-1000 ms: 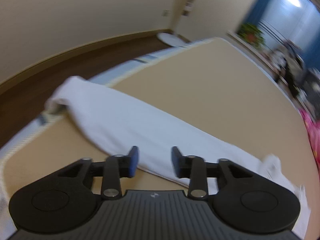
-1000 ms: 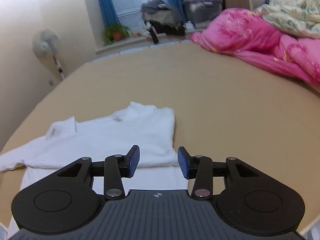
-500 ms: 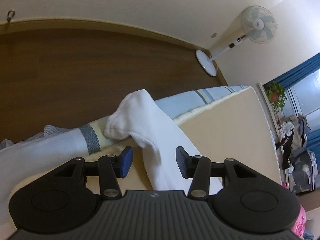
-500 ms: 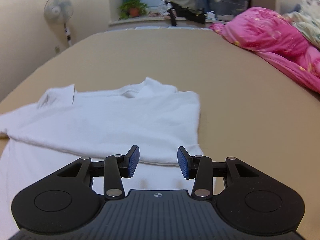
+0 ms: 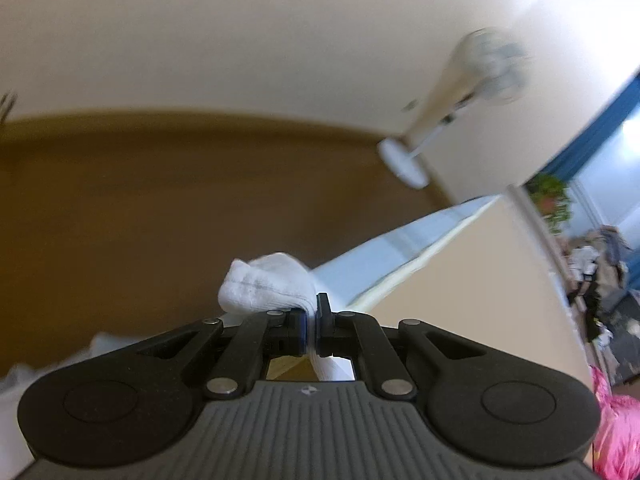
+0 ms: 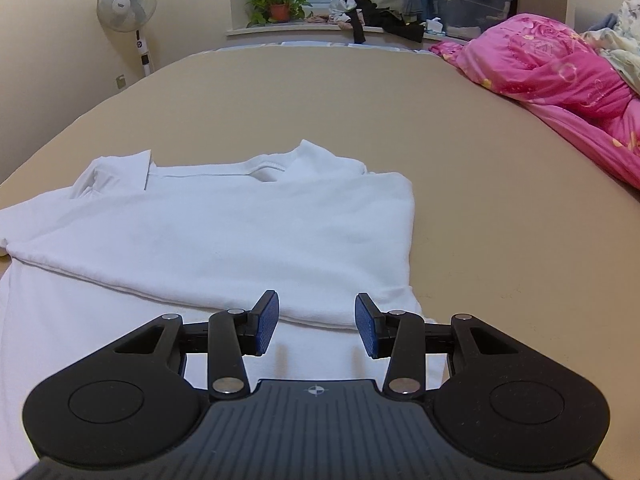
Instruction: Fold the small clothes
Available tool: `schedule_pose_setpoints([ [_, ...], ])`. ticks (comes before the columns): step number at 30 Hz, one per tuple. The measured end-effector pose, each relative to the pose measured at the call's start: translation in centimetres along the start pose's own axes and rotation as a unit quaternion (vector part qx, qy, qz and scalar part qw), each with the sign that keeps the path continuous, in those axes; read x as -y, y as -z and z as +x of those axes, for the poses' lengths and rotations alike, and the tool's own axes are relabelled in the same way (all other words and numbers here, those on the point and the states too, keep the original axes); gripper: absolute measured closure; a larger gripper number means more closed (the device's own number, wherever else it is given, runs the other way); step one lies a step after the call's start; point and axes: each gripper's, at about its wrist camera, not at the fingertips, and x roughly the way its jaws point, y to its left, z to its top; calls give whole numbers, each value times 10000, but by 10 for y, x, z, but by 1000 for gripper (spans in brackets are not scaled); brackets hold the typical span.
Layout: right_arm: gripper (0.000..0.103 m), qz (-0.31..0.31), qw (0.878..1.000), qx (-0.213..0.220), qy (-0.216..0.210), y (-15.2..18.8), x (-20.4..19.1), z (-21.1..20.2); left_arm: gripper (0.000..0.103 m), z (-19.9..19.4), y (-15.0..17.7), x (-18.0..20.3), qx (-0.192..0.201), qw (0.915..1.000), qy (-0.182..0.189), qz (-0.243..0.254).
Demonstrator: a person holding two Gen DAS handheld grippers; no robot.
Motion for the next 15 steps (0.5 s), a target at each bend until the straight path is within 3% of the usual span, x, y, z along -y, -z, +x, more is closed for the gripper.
schedule_pose_setpoints([
  [1, 59, -22, 10000, -4, -3, 0, -1, 0, 99, -2, 1, 5, 44, 9999, 3, 103],
  [4, 59, -33, 10000, -26, -6, 0, -1, 0, 99, 16, 12, 8, -365, 9967, -688, 238],
  [6, 59, -9, 10000, -42, 45, 0, 1, -1, 99, 13, 17, 17, -307, 9947, -931, 302],
  [10, 59, 272, 9995, -13, 156, -2, 15, -8, 99, -32, 32, 93, 374, 9940, -266, 995],
  [12, 61, 516, 9985, 4, 206, -2, 25, -12, 99, -52, 56, 150, 374, 9907, 194, 1296],
  [14, 83, 791, 9967, 66, 171, -2, 37, -17, 99, -74, 95, 216, 311, 9807, 790, 1760],
  [15, 88, 884, 9959, 96, 136, -2, 41, -20, 99, -87, 121, 253, 274, 9728, 1116, 2012],
])
